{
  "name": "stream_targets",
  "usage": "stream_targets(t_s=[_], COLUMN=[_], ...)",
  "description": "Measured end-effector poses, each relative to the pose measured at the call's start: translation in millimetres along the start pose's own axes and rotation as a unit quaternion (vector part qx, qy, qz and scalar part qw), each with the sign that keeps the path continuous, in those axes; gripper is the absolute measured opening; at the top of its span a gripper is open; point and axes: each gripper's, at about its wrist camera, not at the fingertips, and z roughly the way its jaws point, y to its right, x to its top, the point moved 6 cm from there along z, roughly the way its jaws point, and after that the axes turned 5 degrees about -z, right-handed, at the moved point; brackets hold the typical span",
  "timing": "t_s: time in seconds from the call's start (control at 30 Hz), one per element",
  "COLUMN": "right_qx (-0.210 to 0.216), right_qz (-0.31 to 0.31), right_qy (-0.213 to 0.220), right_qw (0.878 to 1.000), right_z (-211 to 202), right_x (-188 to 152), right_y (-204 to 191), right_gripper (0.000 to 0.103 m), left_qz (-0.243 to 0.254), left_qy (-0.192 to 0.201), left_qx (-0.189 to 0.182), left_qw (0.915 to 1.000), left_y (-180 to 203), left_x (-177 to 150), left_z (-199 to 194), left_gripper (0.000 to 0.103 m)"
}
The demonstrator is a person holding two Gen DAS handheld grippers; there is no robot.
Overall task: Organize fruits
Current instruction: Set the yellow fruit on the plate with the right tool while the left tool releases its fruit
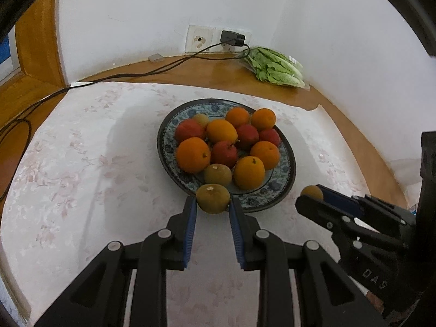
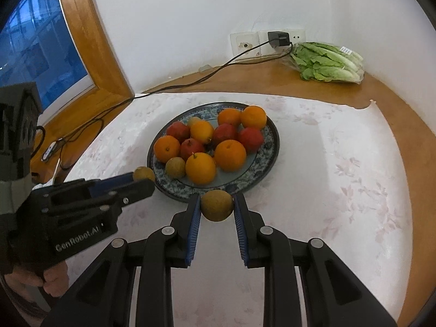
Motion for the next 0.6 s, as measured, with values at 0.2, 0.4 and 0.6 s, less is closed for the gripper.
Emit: stream_targets(t_s=[0.2,0.4,0.6], right_qx=[-0.007,-0.018,-0.024], right_qz=[-0.013,-0.027,-0.031], right_qy=[0.002,-0.001,-0.003], right_qw=[1.000,0.999,0.999], right_z=[12,22,28], right_x=[7,10,11], right_y=[0,2,4], right_gripper=[0.026,0.026,0.026], left_qz=[0.003,0.010,0.011], left_qy=[-0.002,0.005,0.010], left_qx=[-0.001,0.005,0.006], left_qw=[1.0000,0.9999,0.9999], left_y=[1,1,0], left_x=[1,5,12], left_z=[9,14,17], left_gripper=[0.026,0.026,0.026])
